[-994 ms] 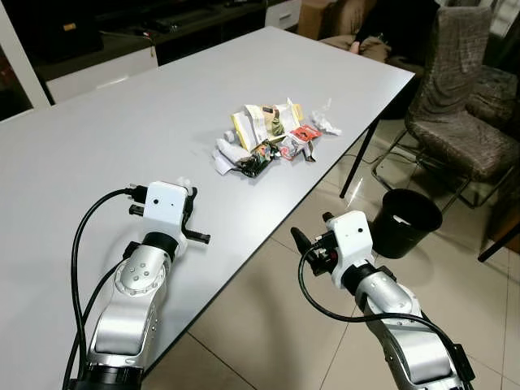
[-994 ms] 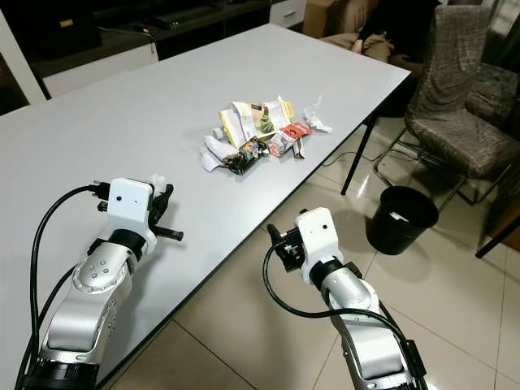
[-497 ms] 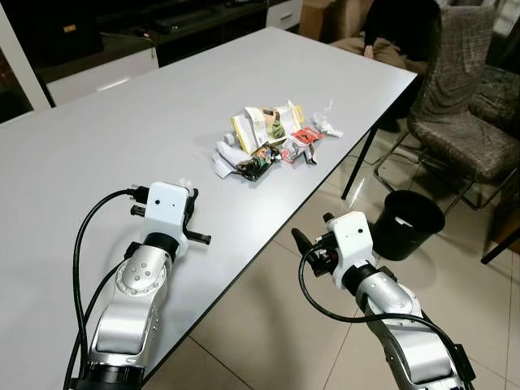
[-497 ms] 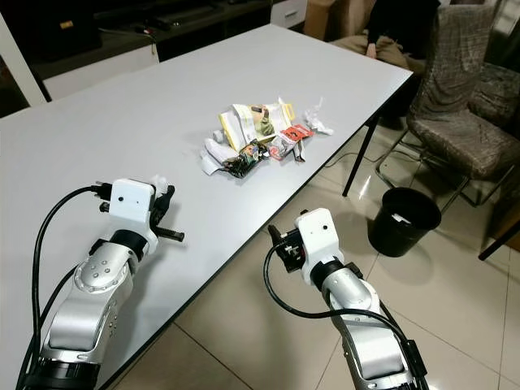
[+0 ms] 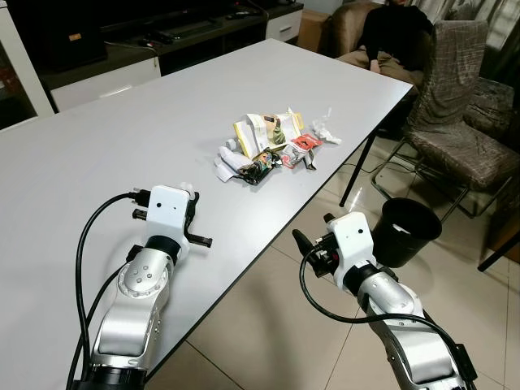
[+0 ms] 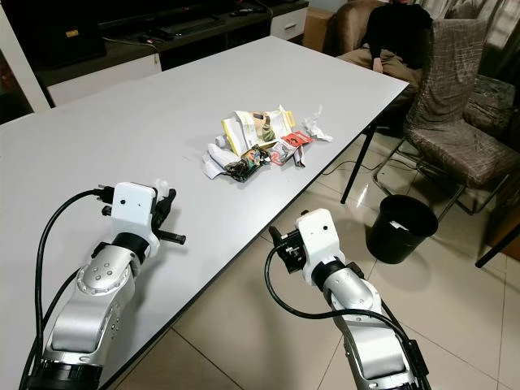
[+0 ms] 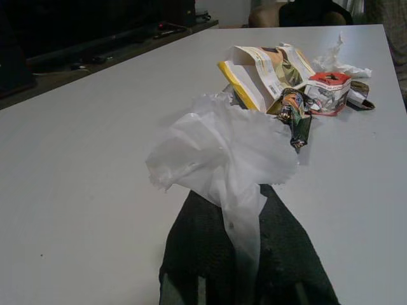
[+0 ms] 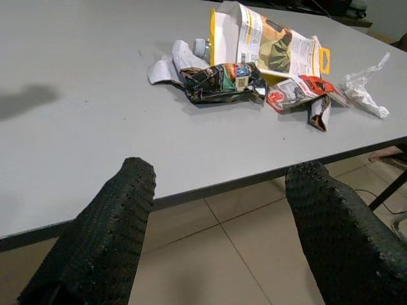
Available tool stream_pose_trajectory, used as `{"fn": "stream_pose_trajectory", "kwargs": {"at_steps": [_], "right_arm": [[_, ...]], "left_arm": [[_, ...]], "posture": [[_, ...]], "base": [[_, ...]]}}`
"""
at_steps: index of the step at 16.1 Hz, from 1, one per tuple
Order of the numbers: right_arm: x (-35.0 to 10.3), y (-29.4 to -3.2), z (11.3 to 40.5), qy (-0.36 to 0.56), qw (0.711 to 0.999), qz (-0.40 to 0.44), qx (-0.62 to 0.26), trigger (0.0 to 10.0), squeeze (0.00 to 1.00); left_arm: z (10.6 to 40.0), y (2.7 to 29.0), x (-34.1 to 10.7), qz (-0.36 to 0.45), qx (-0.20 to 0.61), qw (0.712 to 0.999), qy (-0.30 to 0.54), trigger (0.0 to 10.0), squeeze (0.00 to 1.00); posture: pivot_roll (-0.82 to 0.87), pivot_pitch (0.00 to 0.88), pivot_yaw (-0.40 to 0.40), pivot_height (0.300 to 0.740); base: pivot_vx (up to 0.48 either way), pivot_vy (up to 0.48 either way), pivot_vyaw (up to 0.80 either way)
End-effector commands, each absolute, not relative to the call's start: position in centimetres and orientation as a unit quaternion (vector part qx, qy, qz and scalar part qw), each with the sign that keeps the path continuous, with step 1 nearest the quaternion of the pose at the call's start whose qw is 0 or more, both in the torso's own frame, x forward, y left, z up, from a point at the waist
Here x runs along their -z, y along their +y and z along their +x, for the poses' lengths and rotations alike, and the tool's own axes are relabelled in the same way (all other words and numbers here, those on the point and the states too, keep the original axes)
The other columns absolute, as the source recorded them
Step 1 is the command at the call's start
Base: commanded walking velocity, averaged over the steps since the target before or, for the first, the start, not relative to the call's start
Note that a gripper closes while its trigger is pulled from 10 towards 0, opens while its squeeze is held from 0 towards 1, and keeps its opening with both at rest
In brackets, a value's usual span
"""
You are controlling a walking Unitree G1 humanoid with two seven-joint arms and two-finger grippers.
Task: Picking trash to rubbish bin
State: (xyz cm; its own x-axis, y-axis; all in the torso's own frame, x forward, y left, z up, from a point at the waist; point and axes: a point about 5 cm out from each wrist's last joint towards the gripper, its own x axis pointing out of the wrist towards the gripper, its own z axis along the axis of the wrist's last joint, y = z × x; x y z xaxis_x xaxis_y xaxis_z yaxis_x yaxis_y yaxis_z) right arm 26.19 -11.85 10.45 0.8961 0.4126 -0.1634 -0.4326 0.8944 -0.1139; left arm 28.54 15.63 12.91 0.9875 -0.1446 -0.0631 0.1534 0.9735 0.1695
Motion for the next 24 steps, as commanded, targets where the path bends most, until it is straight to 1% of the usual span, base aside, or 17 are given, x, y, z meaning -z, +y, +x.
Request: {"fn": "stream_pose_trajectory", "kwargs": {"at_steps": [1, 8, 15, 24], "right_arm": [[-10.39, -12.27, 26.44, 0.072, 0.972, -0.070, -0.211, 10.0, 0.00], [-10.23, -11.83, 26.25, 0.072, 0.972, -0.068, -0.215, 10.0, 0.00], [-10.11, -11.99, 26.23, 0.074, 0.972, -0.069, -0.212, 10.0, 0.00], [-10.10, -11.79, 26.24, 0.075, 0.973, -0.059, -0.208, 10.0, 0.00]], "left_arm": [[28.36, 15.30, -13.22, 0.085, 0.080, 0.993, 0.017, 10.0, 0.00], [28.59, 14.98, -13.48, 0.088, 0.091, 0.992, 0.012, 10.0, 0.00], [28.52, 14.96, -13.35, 0.089, 0.092, 0.992, 0.014, 10.0, 0.00], [28.27, 15.85, -13.32, 0.092, 0.073, 0.993, 0.019, 10.0, 0.00]], "posture": [[-0.11, 0.000, -0.059, 0.740], [-0.11, 0.000, -0.053, 0.740], [-0.11, 0.000, -0.053, 0.740], [-0.10, 0.000, -0.051, 0.740]], "base": [[0.394, 0.000, 0.00], [0.418, 0.000, 0.00], [0.426, 0.000, 0.00], [0.000, 0.000, 0.00]]}}
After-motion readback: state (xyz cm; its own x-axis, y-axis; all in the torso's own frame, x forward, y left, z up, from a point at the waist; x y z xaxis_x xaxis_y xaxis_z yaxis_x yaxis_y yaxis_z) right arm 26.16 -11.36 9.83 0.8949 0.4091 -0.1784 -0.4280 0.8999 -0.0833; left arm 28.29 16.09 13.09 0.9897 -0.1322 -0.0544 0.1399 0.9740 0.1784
